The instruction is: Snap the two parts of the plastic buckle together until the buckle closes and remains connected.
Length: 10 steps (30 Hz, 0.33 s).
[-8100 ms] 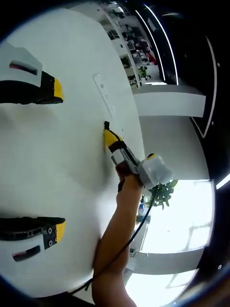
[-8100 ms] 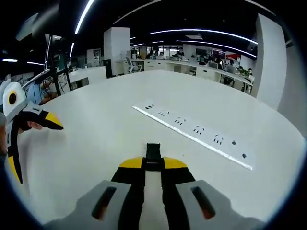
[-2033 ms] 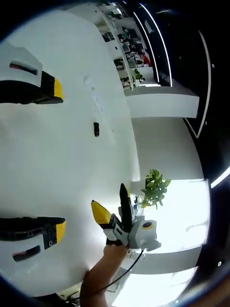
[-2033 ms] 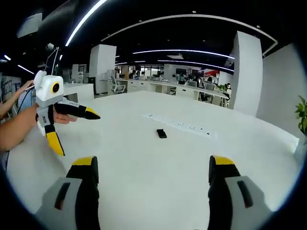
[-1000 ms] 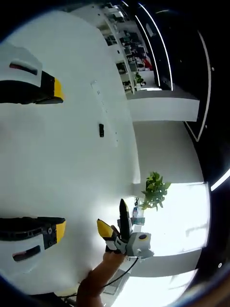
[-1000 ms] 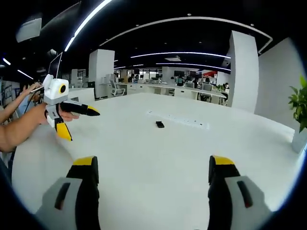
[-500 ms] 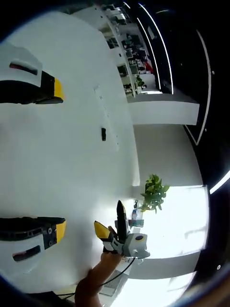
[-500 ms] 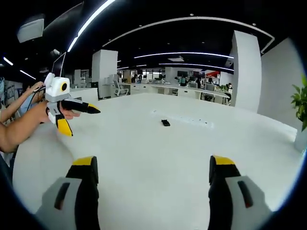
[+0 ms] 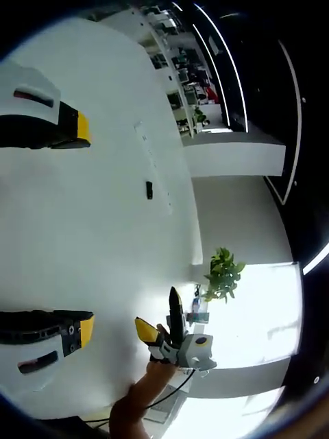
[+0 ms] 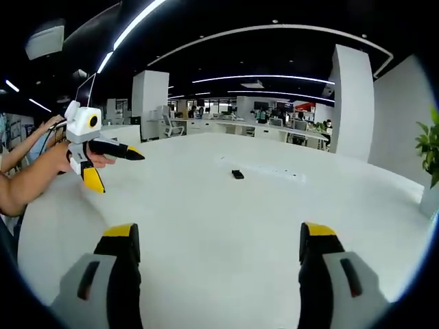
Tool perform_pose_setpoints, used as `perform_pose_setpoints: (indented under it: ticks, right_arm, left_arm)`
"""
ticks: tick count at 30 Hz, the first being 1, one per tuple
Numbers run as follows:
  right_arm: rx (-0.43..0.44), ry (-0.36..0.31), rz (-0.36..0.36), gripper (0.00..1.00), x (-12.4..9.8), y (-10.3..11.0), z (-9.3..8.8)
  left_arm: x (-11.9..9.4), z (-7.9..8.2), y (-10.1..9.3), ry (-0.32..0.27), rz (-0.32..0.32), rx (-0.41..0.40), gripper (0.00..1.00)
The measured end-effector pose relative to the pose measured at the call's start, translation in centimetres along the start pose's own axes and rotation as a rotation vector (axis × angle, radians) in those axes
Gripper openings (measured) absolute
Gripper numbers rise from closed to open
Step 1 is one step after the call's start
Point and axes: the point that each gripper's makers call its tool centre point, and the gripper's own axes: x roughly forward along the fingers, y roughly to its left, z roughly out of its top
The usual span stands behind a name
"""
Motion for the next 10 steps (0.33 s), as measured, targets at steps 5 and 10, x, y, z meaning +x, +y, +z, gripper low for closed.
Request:
perform_pose_setpoints:
  ticks: [5,10]
  right_arm:
    - [0.002,-0.007,-0.002,0.96,0.13,-0.21,0.19]
    - [-0.002,0.005,-0.001,0.97,0.32,-0.13,-0.22]
  left_arm:
    - [-0.02,0.04,0.09,-0.002,-0.004,0.001,0.99]
    - [-0.02,0.02,-0.09,-0.007,-0.008,0.004,0.99]
